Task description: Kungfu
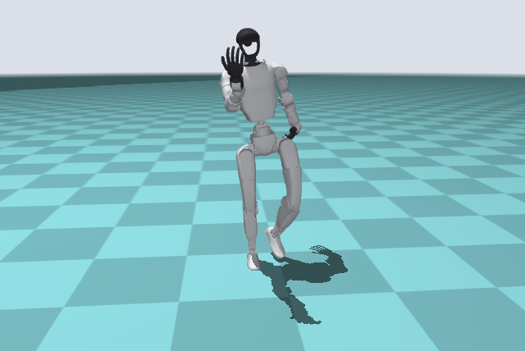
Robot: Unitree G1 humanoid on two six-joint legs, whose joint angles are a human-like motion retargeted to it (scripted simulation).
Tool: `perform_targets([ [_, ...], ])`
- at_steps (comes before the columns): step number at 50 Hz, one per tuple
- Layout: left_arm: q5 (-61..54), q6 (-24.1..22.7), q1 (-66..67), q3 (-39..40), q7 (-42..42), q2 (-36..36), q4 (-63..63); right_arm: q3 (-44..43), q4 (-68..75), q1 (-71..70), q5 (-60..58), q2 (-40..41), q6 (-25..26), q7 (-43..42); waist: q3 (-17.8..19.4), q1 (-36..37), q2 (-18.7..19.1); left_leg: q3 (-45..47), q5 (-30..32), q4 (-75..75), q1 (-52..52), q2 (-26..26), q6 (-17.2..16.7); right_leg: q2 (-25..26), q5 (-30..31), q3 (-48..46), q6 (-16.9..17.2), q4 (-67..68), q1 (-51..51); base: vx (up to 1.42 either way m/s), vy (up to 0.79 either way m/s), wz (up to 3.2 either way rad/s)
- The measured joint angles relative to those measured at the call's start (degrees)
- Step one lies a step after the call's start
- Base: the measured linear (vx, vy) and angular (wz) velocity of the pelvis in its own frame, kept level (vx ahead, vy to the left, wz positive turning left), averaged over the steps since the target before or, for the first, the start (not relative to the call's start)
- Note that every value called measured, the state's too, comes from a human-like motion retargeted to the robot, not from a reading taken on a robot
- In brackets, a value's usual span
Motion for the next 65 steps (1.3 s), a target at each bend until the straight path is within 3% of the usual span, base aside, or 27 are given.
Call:
perform_targets([
  [5,2.24,4.04,4.28,-0.32,0.15,-2.03,7.11,-2.30,-1.24,0.76,-1.99,-1.98,-0.58,0.55,0.35,4.47,-0.25,-4.03,0.54,-6.31,-8.59,0.08,-7.81,3.52,-2.03,-0.98,0.21,-1.53,3.47,0.36,-0.44,0.06],
  [11,1.87,5.69,8.26,3.02,1.04,-2.69,10.26,-4.96,-2.14,1.58,-3.32,-3.70,-2.30,-0.71,3.50,13.09,-0.39,-5.80,2.08,-31.54,-10.53,6.88,-14.20,7.64,-4.32,1.16,0.50,-3.18,9.46,0.39,-0.41,-0.37],
  [14,-1.92,6.44,8.41,4.75,4.01,-2.76,11.82,-6.11,-1.54,1.79,-3.05,-4.85,-2.12,-1.00,4.92,14.37,0.43,-6.81,1.66,-43.40,-11.58,5.54,-16.25,7.38,-6.06,-0.11,3.31,-3.55,12.58,0.47,-0.12,0.33],
  [17,-7.20,7.37,7.49,6.44,6.84,-2.70,13.44,-6.52,-0.49,1.91,-2.50,-5.32,-1.54,-0.81,5.47,14.05,-0.09,-3.14,-1.99,-49.50,-14.03,4.49,-16.25,6.32,-7.18,-2.26,6.48,-3.47,14.14,0.43,-0.20,0.48],
  [20,-12.37,7.46,6.94,8.33,8.64,-2.55,14.44,-6.14,1.15,2.23,-3.16,-4.34,-0.73,0.03,4.69,15.36,-1.61,0.11,-3.27,-44.05,-15.04,9.70,-16.25,8.36,-6.71,-1.68,6.86,-3.96,15.62,0.82,-0.84,-0.44],
  [22,-14.64,7.61,5.70,10.55,10.49,-2.61,14.23,-6.18,3.07,2.78,-4.59,-3.43,-0.39,0.67,4.32,16.72,-3.48,3.02,-6.80,-39.48,-14.43,10.90,-11.77,7.47,-4.88,-1.34,8.99,-3.57,15.85,0.72,-0.60,-0.73],
  [25,-19.00,6.89,2.51,12.68,15.60,-1.47,14.88,-7.58,7.34,4.84,-6.20,-1.30,2.07,1.35,3.34,17.64,-5.26,3.52,-0.89,-40.43,-12.32,9.47,-7.78,6.48,-0.27,-2.17,14.11,-2.34,17.16,0.83,-0.34,-0.27],
  [28,-21.92,5.99,-2.24,13.65,21.55,1.25,16.60,-7.63,12.48,9.74,-5.15,1.41,5.67,4.08,0.22,15.83,-7.23,-0.24,2.35,-35.35,-14.90,8.68,-5.50,6.41,9.44,-3.38,19.40,0.30,16.56,1.08,-0.40,0.13],
  [30,-22.67,5.79,-8.21,13.85,24.20,3.46,17.45,-7.88,16.82,12.77,-5.63,3.12,8.29,7.00,-1.16,15.50,-7.56,-3.03,2.73,-31.69,-17.40,11.32,-5.33,9.05,18.43,-4.47,19.86,4.34,13.38,0.69,-0.66,0.02],
  [33,-23.10,4.58,-18.55,12.10,25.90,6.34,17.07,-10.52,28.90,15.39,-10.68,4.11,14.25,11.31,-2.23,13.32,-3.53,-4.71,-2.03,-28.32,-15.28,15.19,-3.51,13.43,28.40,-11.70,19.86,12.58,10.43,0.62,-0.39,0.47],
  [35,-23.79,2.08,-24.52,10.08,25.92,8.09,14.96,-12.21,38.22,17.27,-17.15,4.98,18.71,13.05,-2.72,12.86,-2.20,-4.95,-3.96,-27.75,-13.12,16.48,-2.91,13.15,29.80,-14.76,19.86,19.57,7.79,0.81,-0.17,-0.01],
  [39,-24.23,-5.46,-37.47,4.14,23.40,10.64,8.36,-16.24,57.53,22.51,-34.19,5.18,20.42,13.61,-1.71,9.88,-1.58,-2.47,-5.74,-32.49,-3.72,10.56,-0.05,7.64,19.32,-14.90,19.86,26.22,3.19,0.77,0.14,0.77],
  [43,-26.10,-13.21,-49.83,-0.62,19.47,9.59,-0.84,-18.24,76.02,29.78,-50.48,2.43,20.97,5.11,0.81,2.36,-1.25,-5.04,-6.20,-38.24,5.91,2.24,3.09,5.13,9.55,-11.91,19.69,22.89,-0.61,0.59,-0.03,1.84],
  [48,-32.25,-24.19,-63.80,-6.34,17.64,8.97,-13.89,-21.62,86.82,45.15,-63.53,2.00,21.92,-6.37,2.77,-5.17,-0.87,-9.59,-7.85,-41.12,12.96,-3.20,5.70,1.33,6.85,-8.27,11.90,10.72,-5.81,0.44,-0.23,1.21],
  [53,-39.10,-35.66,-74.49,-12.21,20.77,13.56,-28.51,-25.08,86.38,63.85,-71.90,2.22,22.27,-3.80,5.06,-13.34,0.61,-13.61,-10.81,-42.03,19.66,-5.65,7.77,0.12,14.50,-1.22,3.96,-0.30,-10.01,0.33,-0.31,0.69],
  [57,-42.64,-42.48,-83.03,-18.23,28.12,21.62,-39.77,-27.81,84.13,76.87,-76.22,1.53,23.15,0.72,6.32,-17.37,1.63,-15.65,-13.87,-42.42,24.30,-6.99,9.12,-0.48,16.36,0.33,4.88,-4.96,-13.82,0.25,-0.35,0.02],
  [59,-40.05,-44.51,-86.83,-19.89,34.95,25.48,-44.78,-28.60,84.05,81.81,-76.62,1.05,22.79,1.01,6.19,-19.15,2.20,-16.25,-15.30,-42.08,25.31,-7.24,9.43,-0.88,16.75,0.53,3.60,-4.74,-16.35,0.22,-0.36,-0.17],
  [65,-24.57,-46.20,-96.05,-21.49,59.48,32.76,-53.37,-33.50,87.91,89.32,-74.45,0.54,21.26,-2.66,8.17,-27.65,3.72,-18.95,-18.43,-40.80,29.04,-6.91,10.21,-2.28,15.42,3.55,0.57,-2.79,-19.86,0.13,-0.40,0.44],
])
